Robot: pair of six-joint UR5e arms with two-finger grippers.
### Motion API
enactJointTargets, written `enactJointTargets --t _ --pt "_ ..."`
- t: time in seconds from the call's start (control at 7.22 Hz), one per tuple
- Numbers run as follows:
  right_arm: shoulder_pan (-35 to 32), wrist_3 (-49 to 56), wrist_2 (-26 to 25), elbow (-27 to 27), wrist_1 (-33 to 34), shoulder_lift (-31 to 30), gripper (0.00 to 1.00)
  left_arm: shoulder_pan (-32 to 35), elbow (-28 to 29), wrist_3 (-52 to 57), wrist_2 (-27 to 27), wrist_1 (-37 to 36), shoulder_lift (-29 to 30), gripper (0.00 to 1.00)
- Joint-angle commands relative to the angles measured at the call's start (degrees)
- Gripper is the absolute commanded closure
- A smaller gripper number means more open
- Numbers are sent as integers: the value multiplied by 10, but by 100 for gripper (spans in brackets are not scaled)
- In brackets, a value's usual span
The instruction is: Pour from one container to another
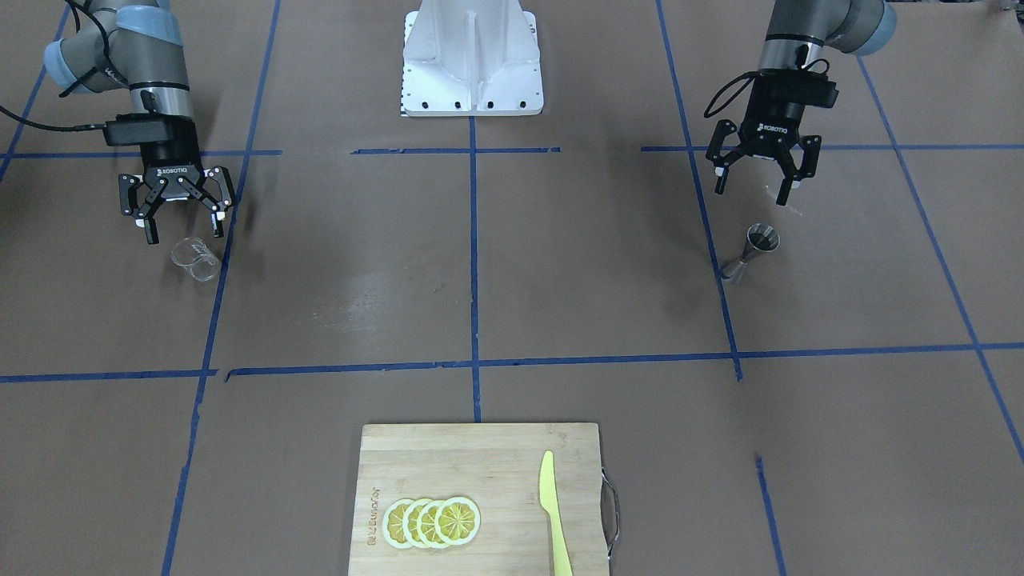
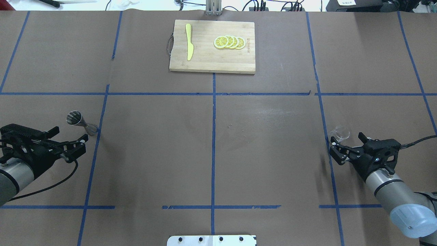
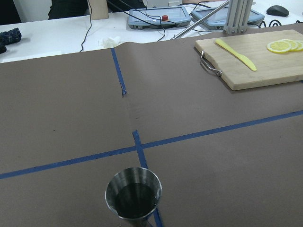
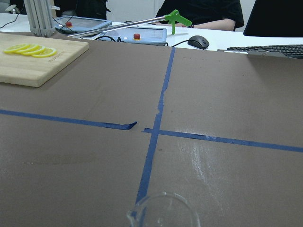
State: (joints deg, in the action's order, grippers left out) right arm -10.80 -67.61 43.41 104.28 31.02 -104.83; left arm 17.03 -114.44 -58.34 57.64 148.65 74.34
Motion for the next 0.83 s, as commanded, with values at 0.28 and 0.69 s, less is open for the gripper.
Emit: enactJointTargets --t 0.28,0.69 --pt "-1 8 130 87 -1 -95 0 19 -36 1 129 -7 -29 0" --pt "-4 7 257 123 4 -139 0 30 -78 0 224 -47 -79 0"
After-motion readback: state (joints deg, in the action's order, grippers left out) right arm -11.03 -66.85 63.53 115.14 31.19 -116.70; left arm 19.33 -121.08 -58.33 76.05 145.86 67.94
